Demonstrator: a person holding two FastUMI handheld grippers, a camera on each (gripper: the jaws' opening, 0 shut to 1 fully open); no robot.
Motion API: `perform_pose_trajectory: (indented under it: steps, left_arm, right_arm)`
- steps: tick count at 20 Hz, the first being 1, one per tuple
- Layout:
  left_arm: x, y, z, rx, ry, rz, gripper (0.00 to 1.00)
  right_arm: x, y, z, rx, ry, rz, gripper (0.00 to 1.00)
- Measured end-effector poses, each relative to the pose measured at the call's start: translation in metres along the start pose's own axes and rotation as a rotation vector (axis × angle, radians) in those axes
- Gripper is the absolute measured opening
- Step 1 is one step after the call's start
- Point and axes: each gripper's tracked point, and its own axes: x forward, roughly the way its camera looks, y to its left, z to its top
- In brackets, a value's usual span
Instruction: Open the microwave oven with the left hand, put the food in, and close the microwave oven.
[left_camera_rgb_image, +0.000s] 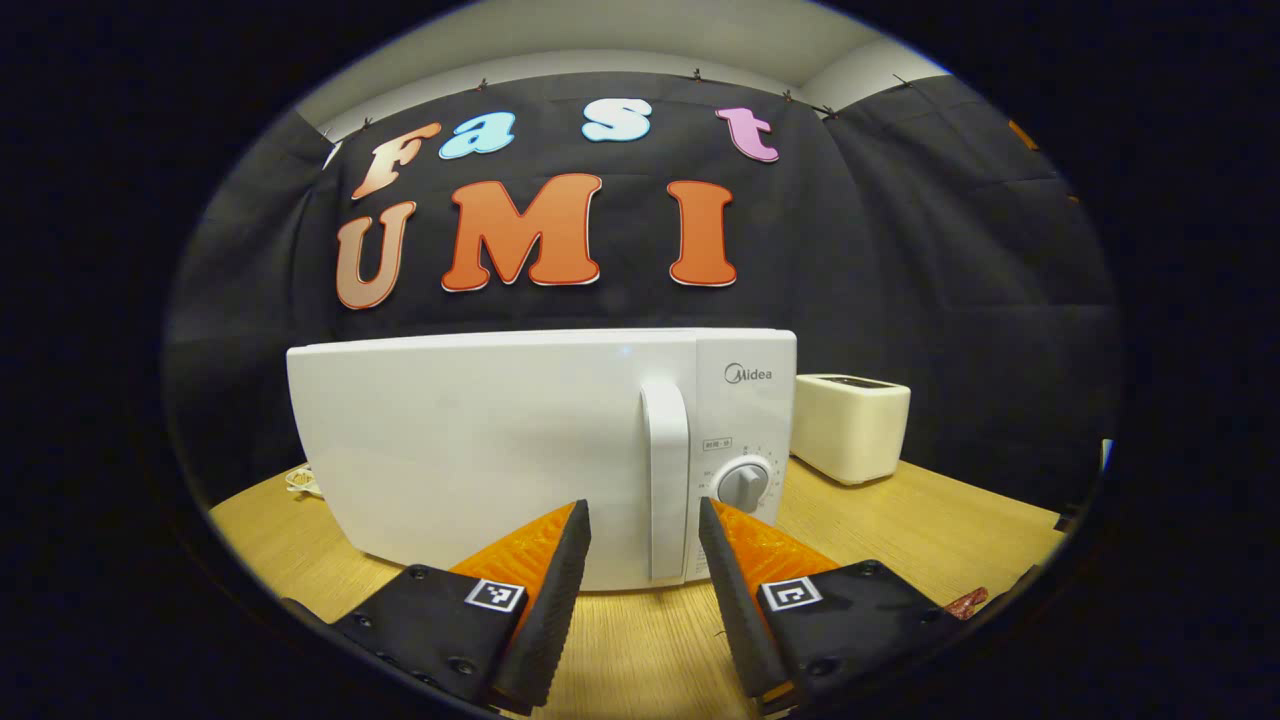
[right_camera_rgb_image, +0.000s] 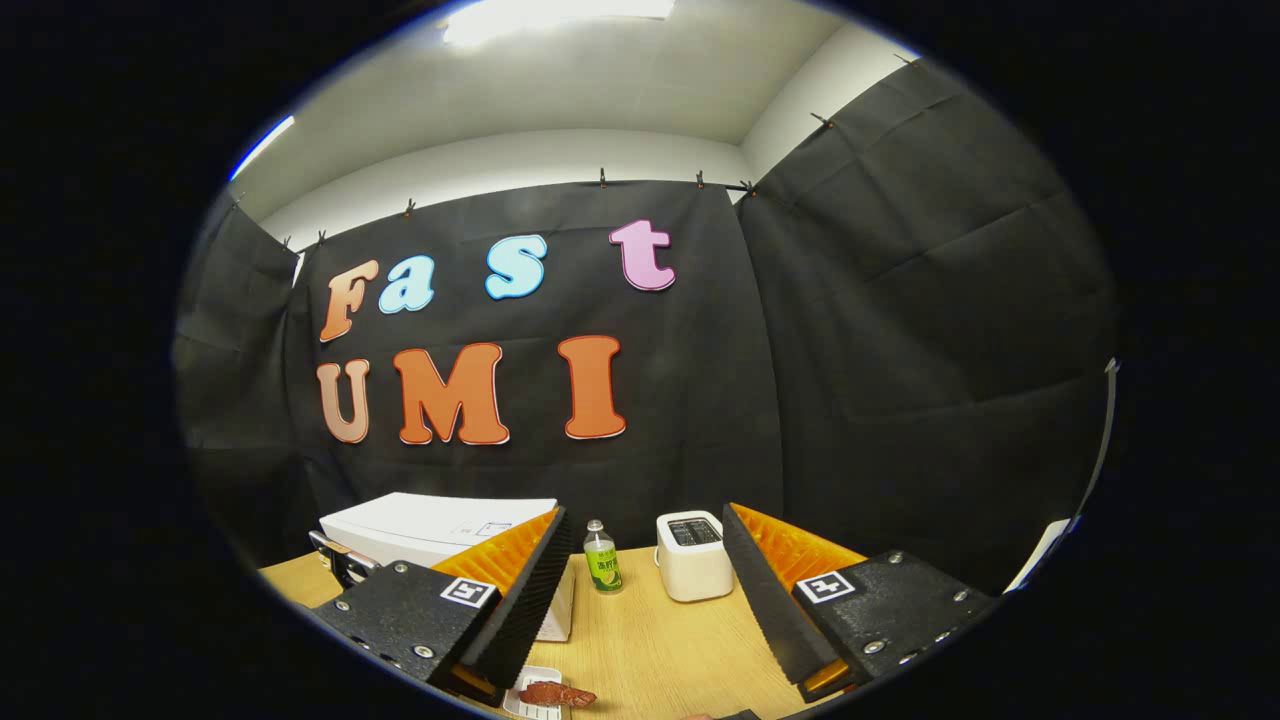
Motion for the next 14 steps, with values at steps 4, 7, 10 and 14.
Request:
perform_pose_trajectory:
  steps: [4, 7, 10, 14]
  left_arm:
    - [0.021, -0.012, 0.001, 0.001, -0.013, -0.018, 0.70]
    - [0.034, -0.019, 0.008, 0.004, -0.023, -0.019, 0.36]
    - [0.045, -0.015, -0.007, -0.015, 0.006, 0.020, 0.39]
    - [0.041, -0.019, -0.005, -0.021, 0.015, -0.057, 0.10]
  right_arm:
    - [0.006, -0.008, -0.014, 0.032, 0.033, -0.004, 0.94]
    - [0.011, -0.009, -0.025, 0.049, 0.060, -0.007, 0.94]
    - [0.013, -0.007, -0.032, 0.051, 0.088, -0.006, 0.93]
    - [0.008, 0.005, -0.029, 0.063, 0.092, 0.025, 0.93]
